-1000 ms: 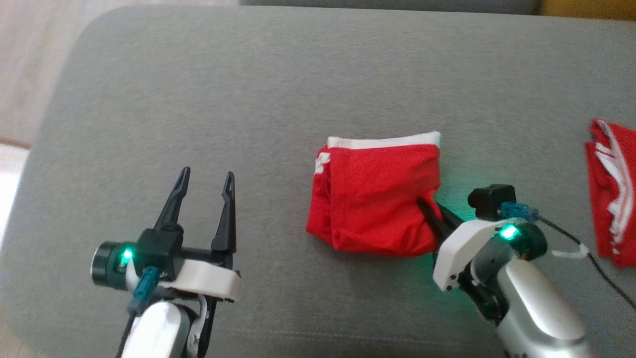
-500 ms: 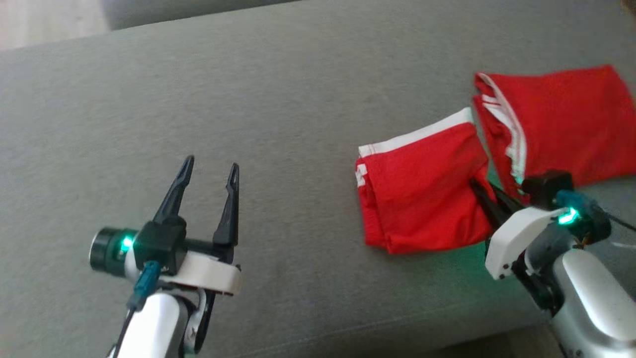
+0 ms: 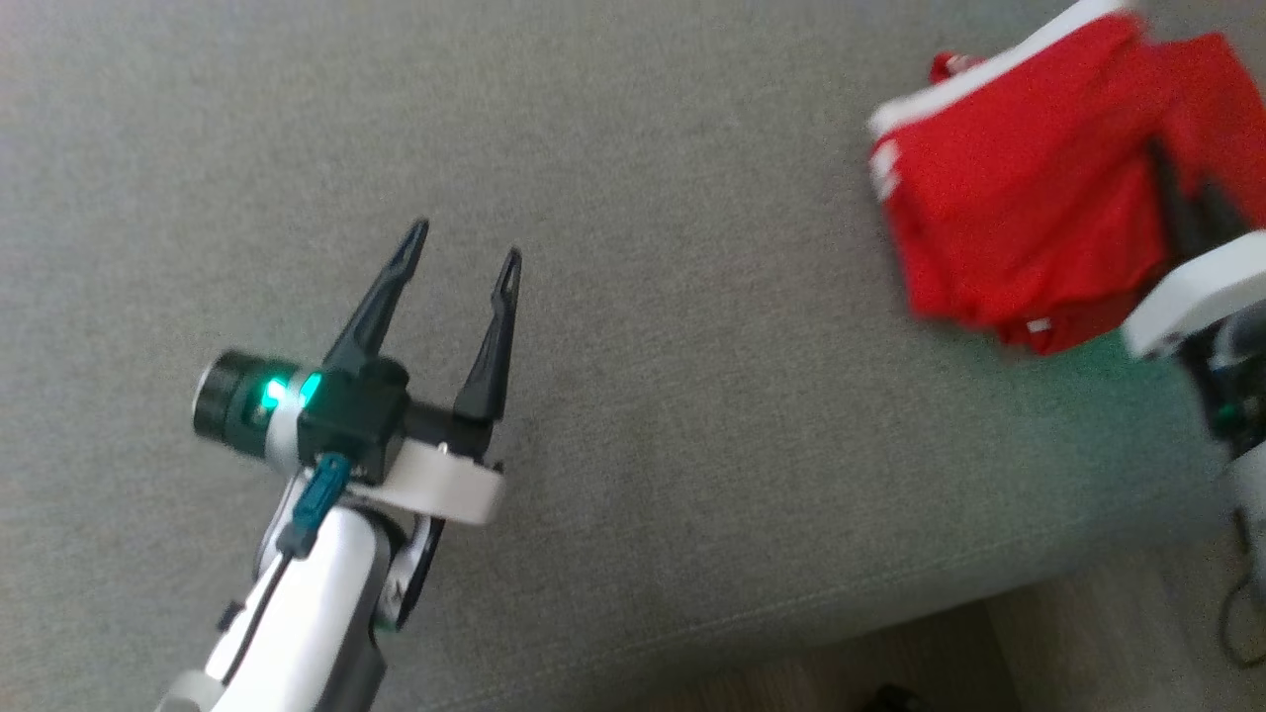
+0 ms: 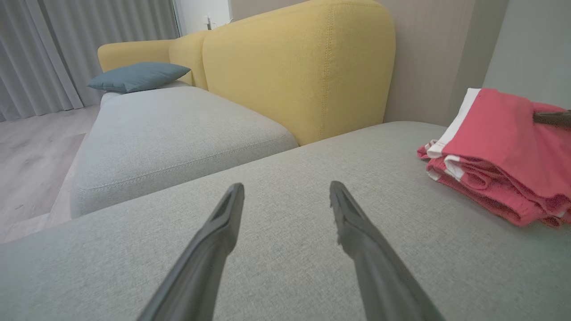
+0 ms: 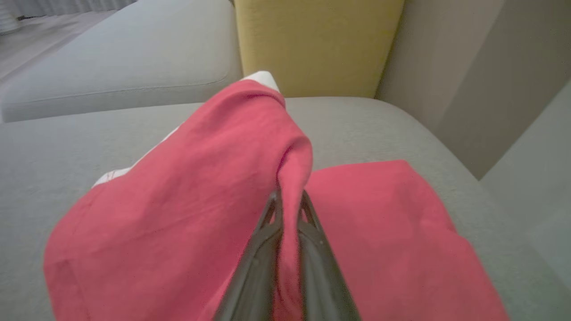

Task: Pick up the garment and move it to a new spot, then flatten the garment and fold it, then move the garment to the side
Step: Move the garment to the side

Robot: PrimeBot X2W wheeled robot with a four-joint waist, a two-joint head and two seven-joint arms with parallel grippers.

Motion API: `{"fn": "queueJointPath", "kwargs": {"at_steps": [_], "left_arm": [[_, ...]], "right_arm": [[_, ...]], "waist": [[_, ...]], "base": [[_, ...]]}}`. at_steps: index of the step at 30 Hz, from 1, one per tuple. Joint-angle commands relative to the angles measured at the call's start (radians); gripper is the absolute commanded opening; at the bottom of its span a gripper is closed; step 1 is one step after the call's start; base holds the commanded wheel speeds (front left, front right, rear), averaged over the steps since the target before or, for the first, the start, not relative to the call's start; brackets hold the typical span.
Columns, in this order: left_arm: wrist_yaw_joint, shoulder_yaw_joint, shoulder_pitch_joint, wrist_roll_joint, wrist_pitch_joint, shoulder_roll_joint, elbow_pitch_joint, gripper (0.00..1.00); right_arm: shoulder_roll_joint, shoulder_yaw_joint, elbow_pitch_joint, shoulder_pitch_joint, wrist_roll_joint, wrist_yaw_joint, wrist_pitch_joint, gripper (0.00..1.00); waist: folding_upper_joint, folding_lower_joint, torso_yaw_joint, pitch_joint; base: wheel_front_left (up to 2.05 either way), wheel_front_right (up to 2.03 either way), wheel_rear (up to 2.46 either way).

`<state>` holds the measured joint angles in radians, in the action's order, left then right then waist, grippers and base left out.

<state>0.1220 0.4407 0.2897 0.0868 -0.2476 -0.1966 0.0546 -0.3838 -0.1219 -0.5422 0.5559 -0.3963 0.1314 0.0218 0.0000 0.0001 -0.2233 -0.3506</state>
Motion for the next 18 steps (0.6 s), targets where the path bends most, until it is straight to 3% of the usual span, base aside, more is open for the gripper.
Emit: {"fn": "queueJointPath", "kwargs": {"at_steps": [1, 16, 17, 18], "left_arm": [[-0.004, -0.03, 0.041, -0.009, -0.001, -0.02, -0.038, 1.0], [-0.033, 0.017, 0.16, -0.037, -0.001, -0.01, -0.038, 1.0], [-0.033, 0.019, 0.165, -0.038, -0.002, -0.008, -0.036, 1.0], [-0.034, 0.022, 0.169, -0.037, -0.003, -0.006, -0.032, 1.0]], "right_arm": [[-0.03, 0.003, 0.016, 0.02, -0.006, -0.001, -0.017, 0.0], [-0.103, 0.132, -0.222, 0.15, 0.104, -0.001, -0.117, 0.0], [-0.103, 0.145, -0.238, 0.156, 0.117, -0.001, -0.116, 0.09], [-0.099, 0.157, -0.252, 0.159, 0.13, -0.001, -0.115, 0.26]], "waist": [[0.0, -0.0001, 0.002, -0.03], [0.0, -0.0001, 0.009, -0.148], [0.0, -0.0001, 0.011, -0.15], [0.0, -0.0001, 0.013, -0.15]], "base": [[0.0, 0.0, 0.0], [0.0, 0.0, 0.0], [0.0, 0.0, 0.0], [0.0, 0.0, 0.0]]}}
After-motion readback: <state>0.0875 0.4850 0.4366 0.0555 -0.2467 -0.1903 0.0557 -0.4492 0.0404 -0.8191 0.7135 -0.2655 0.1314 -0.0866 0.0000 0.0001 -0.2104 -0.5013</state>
